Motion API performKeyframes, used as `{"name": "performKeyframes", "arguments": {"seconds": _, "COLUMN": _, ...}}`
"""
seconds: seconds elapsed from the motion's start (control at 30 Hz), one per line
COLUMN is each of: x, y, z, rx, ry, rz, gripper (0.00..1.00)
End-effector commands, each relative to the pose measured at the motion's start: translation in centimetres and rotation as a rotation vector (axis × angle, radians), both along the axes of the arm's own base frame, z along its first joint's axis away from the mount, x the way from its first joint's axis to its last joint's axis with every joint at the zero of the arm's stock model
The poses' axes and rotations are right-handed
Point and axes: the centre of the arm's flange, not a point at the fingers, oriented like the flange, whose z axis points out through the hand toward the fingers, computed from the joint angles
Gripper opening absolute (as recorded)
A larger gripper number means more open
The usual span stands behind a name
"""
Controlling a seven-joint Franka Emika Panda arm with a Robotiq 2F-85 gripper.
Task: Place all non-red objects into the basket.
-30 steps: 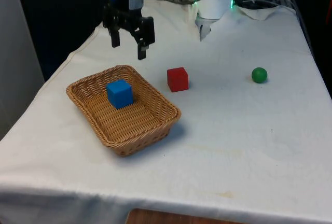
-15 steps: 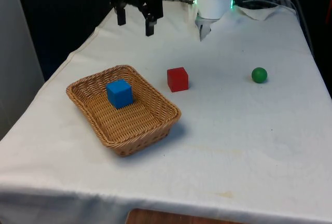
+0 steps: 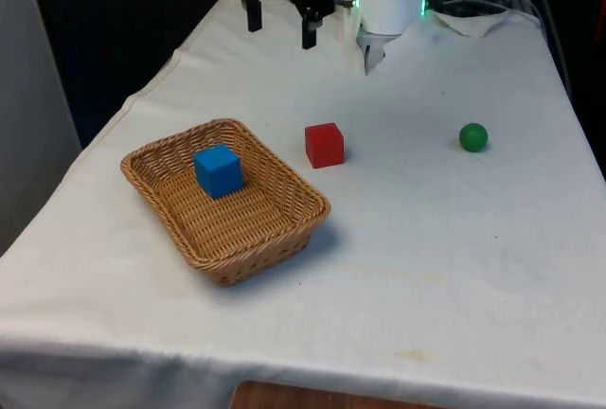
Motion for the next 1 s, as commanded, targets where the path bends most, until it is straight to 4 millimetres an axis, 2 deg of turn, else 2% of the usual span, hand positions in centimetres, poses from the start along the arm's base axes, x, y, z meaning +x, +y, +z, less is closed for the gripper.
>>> {"name": "performKeyframes", "arguments": {"seconds": 0.0, "x": -0.3, "y": 0.5, "z": 0.1, "rx": -0.006, "ry": -0.003, "rz": 0.000, "gripper": 1.00}}
{"name": "performKeyframes", "arguments": {"seconds": 0.17, "x": -1.5, "y": 2.1, "z": 0.2, "rx": 0.003, "ry": 0.004, "rz": 0.011, "gripper": 1.00}}
{"name": "performKeyframes", "arguments": {"seconds": 0.23, "x": -1.5, "y": 2.1, "z": 0.2, "rx": 0.011, "ry": 0.011, "rz": 0.014, "gripper": 1.00}}
{"name": "performKeyframes", "arguments": {"seconds": 0.27, "x": -2.1, "y": 2.9, "z": 0.2, "rx": 0.008, "ry": 0.009, "rz": 0.018, "gripper": 1.00}}
{"name": "performKeyframes", "arguments": {"seconds": 0.47, "x": -3.1, "y": 4.6, "z": -0.4, "rx": 0.019, "ry": 0.019, "rz": 0.031, "gripper": 1.00}}
{"name": "performKeyframes", "arguments": {"seconds": 0.5, "x": -3.2, "y": 5.0, "z": -0.5, "rx": 0.020, "ry": 0.021, "rz": 0.034, "gripper": 1.00}}
{"name": "performKeyframes", "arguments": {"seconds": 0.53, "x": -3.2, "y": 4.6, "z": -0.5, "rx": 0.029, "ry": 0.030, "rz": 0.034, "gripper": 1.00}}
{"name": "performKeyframes", "arguments": {"seconds": 0.57, "x": -3.5, "y": 5.7, "z": -0.7, "rx": 0.024, "ry": 0.024, "rz": 0.036, "gripper": 1.00}}
{"name": "performKeyframes", "arguments": {"seconds": 0.77, "x": -3.7, "y": 8.0, "z": -1.2, "rx": 0.025, "ry": 0.032, "rz": 0.045, "gripper": 1.00}}
{"name": "performKeyframes", "arguments": {"seconds": 0.97, "x": -4.2, "y": 9.4, "z": -1.2, "rx": 0.020, "ry": 0.036, "rz": 0.059, "gripper": 1.00}}
